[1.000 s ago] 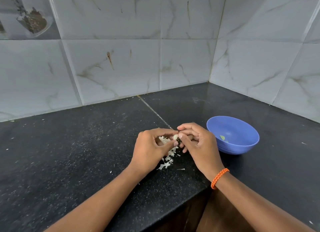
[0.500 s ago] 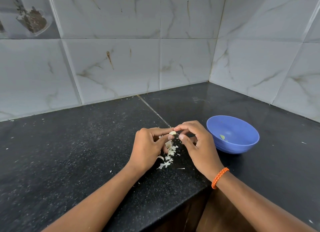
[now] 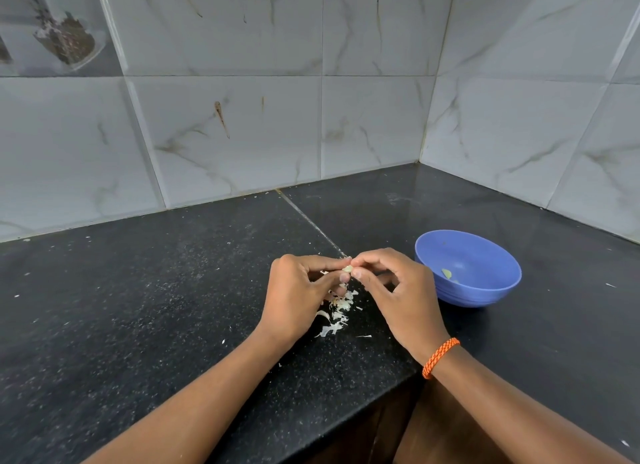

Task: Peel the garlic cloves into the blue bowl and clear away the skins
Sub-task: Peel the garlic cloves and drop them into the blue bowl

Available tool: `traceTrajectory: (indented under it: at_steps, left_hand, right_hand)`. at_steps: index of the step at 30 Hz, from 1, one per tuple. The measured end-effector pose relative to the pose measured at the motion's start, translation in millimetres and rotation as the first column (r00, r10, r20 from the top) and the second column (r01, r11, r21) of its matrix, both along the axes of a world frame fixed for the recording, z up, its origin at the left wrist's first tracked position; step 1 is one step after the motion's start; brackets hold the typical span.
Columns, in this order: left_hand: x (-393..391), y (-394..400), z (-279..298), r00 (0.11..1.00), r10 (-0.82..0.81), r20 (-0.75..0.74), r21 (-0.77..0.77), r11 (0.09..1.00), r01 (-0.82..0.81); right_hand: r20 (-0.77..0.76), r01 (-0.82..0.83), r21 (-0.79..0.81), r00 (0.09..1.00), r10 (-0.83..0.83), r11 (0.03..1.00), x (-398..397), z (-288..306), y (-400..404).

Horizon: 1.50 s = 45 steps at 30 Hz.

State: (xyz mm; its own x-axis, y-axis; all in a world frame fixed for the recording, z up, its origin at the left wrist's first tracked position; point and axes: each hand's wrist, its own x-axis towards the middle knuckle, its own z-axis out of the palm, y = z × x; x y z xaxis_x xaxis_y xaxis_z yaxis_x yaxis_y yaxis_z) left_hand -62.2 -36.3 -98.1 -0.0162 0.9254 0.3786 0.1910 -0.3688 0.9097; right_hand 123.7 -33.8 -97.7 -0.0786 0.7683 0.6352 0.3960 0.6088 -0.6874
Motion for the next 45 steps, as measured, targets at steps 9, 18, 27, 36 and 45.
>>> traceTrajectory:
  at_steps: [9, 18, 27, 36, 45]
  left_hand:
    - [3.7, 1.0, -1.4, 0.997, -0.023, 0.068, -0.03, 0.999, 0.025]
    - [2.1, -2.4, 3.1, 0.933, -0.146, 0.33, -0.134, 0.971, 0.2]
    - [-1.5, -0.8, 3.6, 0.883, -0.098, 0.46, -0.179, 0.963, 0.2]
    - [-0.5, 1.3, 1.0, 0.912, -0.125, 0.391, -0.161, 0.966, 0.201]
    - [1.7, -0.2, 0.8, 0.938, -0.142, 0.315, -0.146, 0.97, 0.196]
  right_hand:
    - [0.276, 0.097, 0.257, 0.946, -0.169, 0.962, -1.3, -2.8, -1.4]
    - [0.282, 0.085, 0.218, 0.948, -0.146, 0.972, -3.7, 0.0, -1.5]
    - [0.299, 0.056, 0.207, 0.947, -0.118, 0.977, -3.5, -0.9, -2.0]
    - [0.278, 0.065, 0.162, 0.955, -0.109, 0.985, -3.8, 1.7, -6.7]
    - [0.307, 0.092, 0.138, 0.943, -0.131, 0.986, -3.7, -1.7, -4.2]
